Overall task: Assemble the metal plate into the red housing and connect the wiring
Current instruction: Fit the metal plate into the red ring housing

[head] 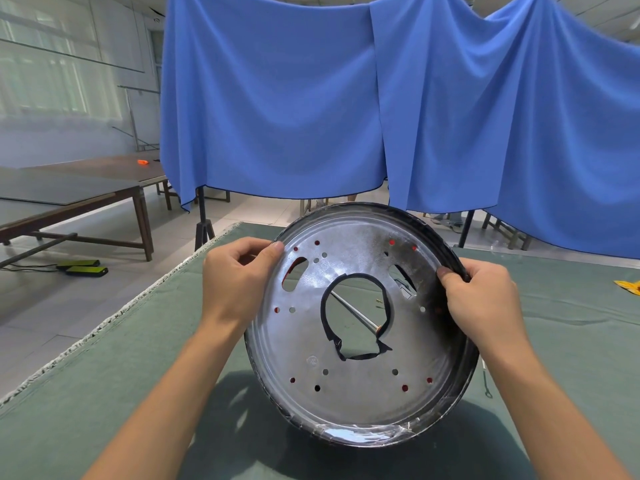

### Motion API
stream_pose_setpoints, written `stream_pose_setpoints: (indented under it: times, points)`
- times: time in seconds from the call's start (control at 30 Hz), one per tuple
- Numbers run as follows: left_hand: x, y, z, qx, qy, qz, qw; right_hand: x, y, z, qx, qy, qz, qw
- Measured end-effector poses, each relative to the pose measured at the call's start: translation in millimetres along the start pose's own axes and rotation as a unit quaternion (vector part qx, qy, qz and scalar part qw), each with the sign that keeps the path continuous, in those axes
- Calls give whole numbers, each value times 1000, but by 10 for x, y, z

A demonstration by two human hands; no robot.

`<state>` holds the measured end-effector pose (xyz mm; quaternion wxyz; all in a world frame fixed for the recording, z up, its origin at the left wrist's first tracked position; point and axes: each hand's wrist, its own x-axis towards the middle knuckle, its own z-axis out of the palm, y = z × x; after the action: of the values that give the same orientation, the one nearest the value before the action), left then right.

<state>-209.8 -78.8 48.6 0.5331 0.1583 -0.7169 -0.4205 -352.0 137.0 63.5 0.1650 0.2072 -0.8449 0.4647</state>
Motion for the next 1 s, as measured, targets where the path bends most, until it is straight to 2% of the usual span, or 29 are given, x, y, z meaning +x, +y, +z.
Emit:
stream_pose_setpoints:
  times: [0.3, 0.7, 1.0]
  points:
    - [5, -19, -16, 0, 16, -2, 1000, 0, 20, 13, 70, 2, 22, 997]
    - [-7, 13, -16, -58, 15, -61, 996, -22, 1, 7, 34, 40, 7, 999]
    - [-44, 60, -28, -90, 13, -89, 992, -13, 14, 17, 82, 39, 24, 996]
